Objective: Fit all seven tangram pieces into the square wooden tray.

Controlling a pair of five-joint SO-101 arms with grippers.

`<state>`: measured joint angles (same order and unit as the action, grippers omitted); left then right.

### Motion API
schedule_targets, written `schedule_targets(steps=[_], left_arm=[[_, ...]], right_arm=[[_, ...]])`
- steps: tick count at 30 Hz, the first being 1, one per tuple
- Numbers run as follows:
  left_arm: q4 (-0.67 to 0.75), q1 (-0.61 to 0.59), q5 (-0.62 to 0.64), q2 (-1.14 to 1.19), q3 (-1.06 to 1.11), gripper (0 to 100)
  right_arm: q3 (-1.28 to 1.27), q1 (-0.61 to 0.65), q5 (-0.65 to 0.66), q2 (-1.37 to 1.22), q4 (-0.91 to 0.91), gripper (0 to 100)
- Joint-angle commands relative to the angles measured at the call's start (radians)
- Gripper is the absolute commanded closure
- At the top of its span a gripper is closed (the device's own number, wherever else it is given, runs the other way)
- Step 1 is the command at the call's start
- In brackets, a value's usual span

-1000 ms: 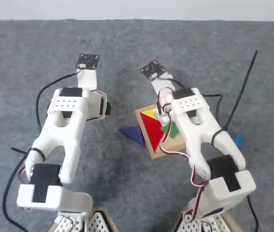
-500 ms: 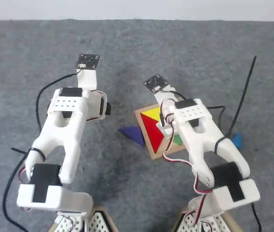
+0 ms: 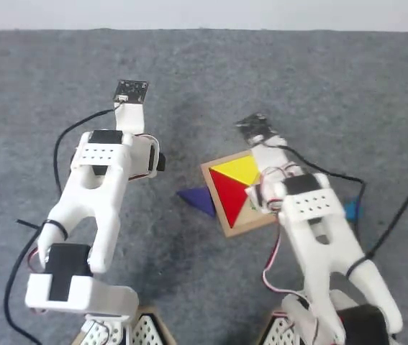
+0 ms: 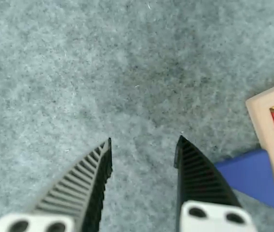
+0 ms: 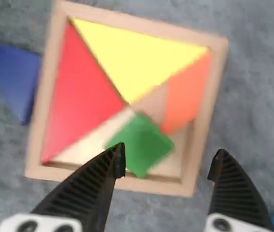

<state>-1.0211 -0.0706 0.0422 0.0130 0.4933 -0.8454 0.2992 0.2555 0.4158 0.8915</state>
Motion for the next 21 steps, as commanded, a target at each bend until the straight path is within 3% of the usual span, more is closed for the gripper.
schedule_targets(steps=[1, 7, 21], left_arm=[[-0.005, 0.008, 0.003, -0.048, -0.031, 79], [0.0, 0.008, 0.003, -0.048, -0.03, 79], [0.0, 0.008, 0.003, -0.048, -0.024, 79]], right_arm=[[-0.003, -0.154, -0.02, 0.028, -0.001, 71.4], [0.005, -0.249, -0.041, -0.091, -0.013, 71.4], [0.091, -0.136, -0.081, -0.274, -0.005, 71.4]])
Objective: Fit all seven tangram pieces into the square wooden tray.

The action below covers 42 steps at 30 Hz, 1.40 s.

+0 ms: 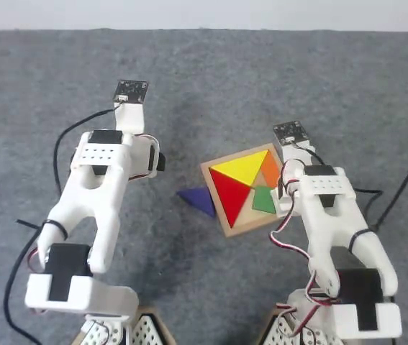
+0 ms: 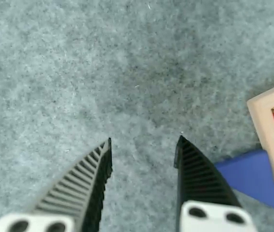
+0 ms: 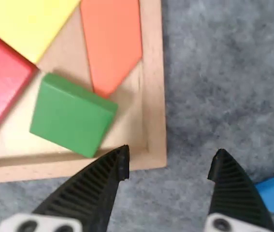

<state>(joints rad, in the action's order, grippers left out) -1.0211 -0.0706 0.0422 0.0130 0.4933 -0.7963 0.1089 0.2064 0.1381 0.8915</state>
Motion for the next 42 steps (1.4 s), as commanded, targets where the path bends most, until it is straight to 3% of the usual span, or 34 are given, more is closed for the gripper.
schedule_targets(steps=[1, 11, 21, 29, 42], left_arm=[[0.0, 0.008, 0.003, -0.048, -0.024, 79], [0.0, 0.008, 0.003, -0.048, -0.022, 79], [0.0, 0.009, 0.003, -0.048, -0.021, 79], [0.015, 0.009, 0.003, -0.048, -0.016, 79], [0.048, 0.009, 0.005, -0.048, 0.005, 79]], right_arm=[[0.041, 0.068, -0.035, 0.005, -0.001, 71.4], [0.043, 0.143, -0.071, 0.018, -0.002, 71.4], [0.043, -0.059, -0.063, 0.271, 0.093, 71.4], [0.028, -0.282, -0.025, 0.275, 0.177, 71.4], [-0.086, -0.338, -0.086, 0.274, 0.117, 71.4]])
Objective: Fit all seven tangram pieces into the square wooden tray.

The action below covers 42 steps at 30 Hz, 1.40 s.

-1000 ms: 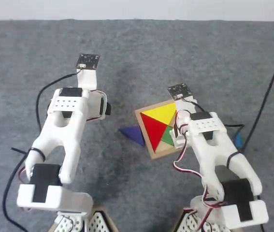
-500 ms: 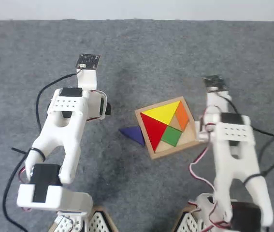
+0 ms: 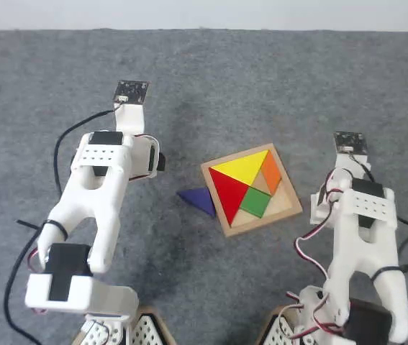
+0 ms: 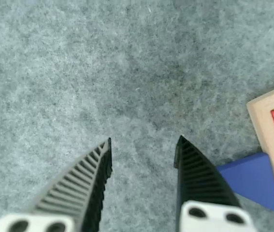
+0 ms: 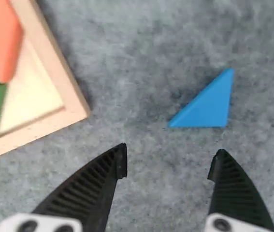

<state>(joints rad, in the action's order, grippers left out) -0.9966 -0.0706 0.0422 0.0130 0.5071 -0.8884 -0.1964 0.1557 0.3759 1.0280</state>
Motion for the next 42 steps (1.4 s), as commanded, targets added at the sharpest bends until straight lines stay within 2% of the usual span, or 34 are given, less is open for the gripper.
schedule_targets(steps=[1, 12, 18, 24, 33, 42], left_arm=[[0.023, 0.009, 0.005, -0.048, -0.008, 79], [0.023, 0.106, 0.005, -0.046, 0.03, 79], [0.021, 0.104, 0.005, -0.046, 0.03, 79], [0.023, 0.103, 0.005, -0.046, 0.03, 79], [0.023, 0.098, 0.005, -0.046, 0.031, 79], [0.021, 0.103, 0.005, -0.046, 0.031, 79]], right_arm=[[0.005, -0.033, -0.048, 0.036, -0.019, 71.4], [0.002, -0.054, -0.066, 0.033, -0.028, 71.4], [0.015, -0.056, -0.133, -0.064, -0.111, 71.4], [0.172, -0.073, -0.21, -0.239, -0.125, 71.4], [0.321, -0.097, -0.215, -0.403, -0.124, 71.4], [0.327, -0.105, -0.218, -0.455, -0.133, 71.9]])
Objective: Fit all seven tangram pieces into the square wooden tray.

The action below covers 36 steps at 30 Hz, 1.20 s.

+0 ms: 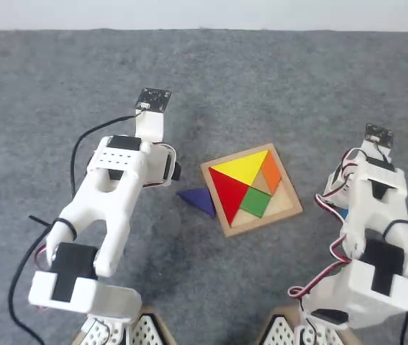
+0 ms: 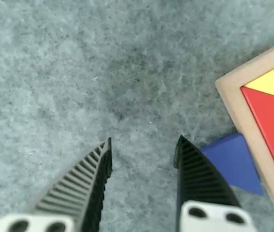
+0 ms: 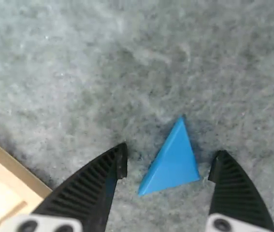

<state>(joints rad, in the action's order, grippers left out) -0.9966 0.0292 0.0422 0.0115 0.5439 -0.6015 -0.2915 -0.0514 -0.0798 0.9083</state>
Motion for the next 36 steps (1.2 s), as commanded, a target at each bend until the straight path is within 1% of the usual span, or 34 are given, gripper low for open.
schedule_targets(steps=[1, 5, 11, 18, 19, 21, 22, 24, 26, 32, 36], left_arm=[[0.021, 0.003, 0.005, -0.044, -0.005, 79], [0.021, 0.0, 0.005, -0.044, -0.005, 79], [0.021, -0.002, 0.005, -0.046, -0.005, 79], [0.023, -0.002, 0.005, -0.046, -0.005, 79], [0.023, -0.002, 0.005, -0.046, -0.005, 79], [0.023, -0.002, 0.005, -0.046, -0.005, 79], [0.023, -0.002, 0.005, -0.046, -0.005, 79], [0.023, -0.002, 0.005, -0.046, -0.005, 79], [0.021, -0.002, 0.005, -0.046, -0.005, 79], [0.02, -0.002, 0.005, -0.046, -0.005, 79], [0.02, -0.002, 0.005, -0.046, -0.005, 79]], right_arm=[[0.04, -0.01, -0.012, 0.001, -0.013, 73.5], [0.038, -0.008, -0.009, -0.001, -0.015, 82.0], [0.032, -0.008, -0.009, -0.001, 0.012, 82.2], [0.032, -0.008, -0.02, 0.001, 0.113, 82.1], [0.032, -0.008, -0.04, 0.001, 0.124, 82.1], [0.034, -0.008, -0.089, 0.001, 0.14, 79.9], [0.034, -0.008, -0.103, 0.001, 0.142, 76.8], [0.034, -0.005, -0.112, -0.001, 0.145, 70.3], [0.034, 0.01, -0.112, -0.002, 0.15, 68.6], [0.064, 0.01, -0.11, -0.077, 0.15, 79.4], [0.097, 0.012, -0.114, -0.104, 0.153, 84.2]])
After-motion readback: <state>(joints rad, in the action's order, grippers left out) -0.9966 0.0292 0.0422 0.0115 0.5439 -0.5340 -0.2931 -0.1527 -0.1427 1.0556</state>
